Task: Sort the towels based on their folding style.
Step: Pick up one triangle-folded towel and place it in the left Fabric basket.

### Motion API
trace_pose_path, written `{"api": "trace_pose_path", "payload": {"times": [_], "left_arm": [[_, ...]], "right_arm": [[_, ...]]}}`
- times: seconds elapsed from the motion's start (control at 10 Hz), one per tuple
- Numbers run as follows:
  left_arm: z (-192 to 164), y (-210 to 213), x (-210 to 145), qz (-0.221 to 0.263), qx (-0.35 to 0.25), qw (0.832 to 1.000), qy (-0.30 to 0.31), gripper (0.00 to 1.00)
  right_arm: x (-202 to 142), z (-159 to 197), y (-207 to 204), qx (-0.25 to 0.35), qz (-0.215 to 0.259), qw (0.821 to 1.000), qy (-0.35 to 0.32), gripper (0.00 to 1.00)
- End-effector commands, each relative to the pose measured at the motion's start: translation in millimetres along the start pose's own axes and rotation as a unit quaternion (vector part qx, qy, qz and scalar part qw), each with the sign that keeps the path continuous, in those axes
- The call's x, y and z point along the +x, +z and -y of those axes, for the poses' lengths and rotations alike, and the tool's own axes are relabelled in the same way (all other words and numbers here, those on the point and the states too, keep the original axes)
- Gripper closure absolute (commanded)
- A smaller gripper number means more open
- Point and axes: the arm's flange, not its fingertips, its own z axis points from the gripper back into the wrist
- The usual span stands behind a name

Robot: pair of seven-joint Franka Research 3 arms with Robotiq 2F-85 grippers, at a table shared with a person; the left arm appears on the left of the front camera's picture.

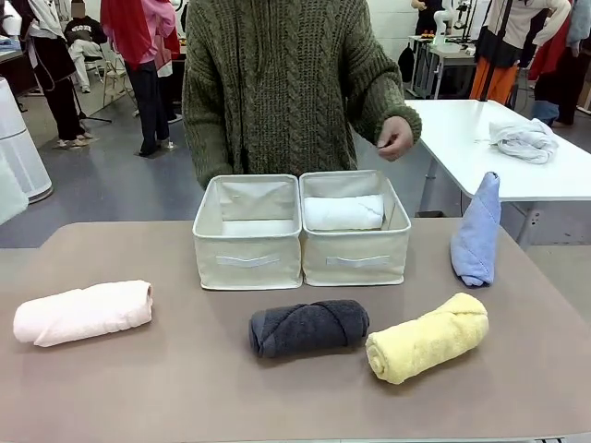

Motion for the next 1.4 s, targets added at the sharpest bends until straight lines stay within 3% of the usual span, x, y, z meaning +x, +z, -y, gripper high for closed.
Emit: {"api": "trace_pose_path", "payload": {"times": [0.0, 0.1, 0.2, 0.3, 0.5, 0.8, 1.0, 1.1, 1.3], "left_arm": [[-13, -23, -13, 0.012, -0.05, 0.998, 0.04, 1.0], [0, 0, 0, 0.0, 0.0, 1.0, 0.0, 1.0], [0, 0, 0, 0.0, 0.0, 1.0, 0.0, 1.0], [-6, -13, -15, 0.002, -0.023, 1.0, 0.014, 0.83], [16, 2, -9, 0.055, -0.045, 0.996, -0.048, 0.83], [58, 40, 30, 0.059, -0.059, 0.989, -0.118, 0.83], [92, 50, 80, 0.072, -0.073, 0.981, -0.166, 0.83], [97, 43, 86, 0.041, -0.071, 0.98, -0.182, 0.83], [44, 30, 6, -0.006, -0.028, 0.99, -0.136, 0.83]], "right_arm": [[3, 1, 2, 0.009, 0.013, 1.0, 0.01, 0.0], [3, 1, 2, 0.009, 0.013, 1.0, 0.01, 0.0], [3, 1, 2, 0.009, 0.013, 1.0, 0.01, 0.0], [3, 1, 2, 0.009, 0.013, 1.0, 0.01, 0.0], [3, 1, 2, 0.009, 0.013, 1.0, 0.01, 0.0], [3, 1, 2, 0.009, 0.013, 1.0, 0.01, 0.0], [3, 1, 2, 0.009, 0.013, 1.0, 0.01, 0.0], [3, 1, 2, 0.009, 0.013, 1.0, 0.01, 0.0], [3, 1, 2, 0.009, 0.013, 1.0, 0.01, 0.0]]}}
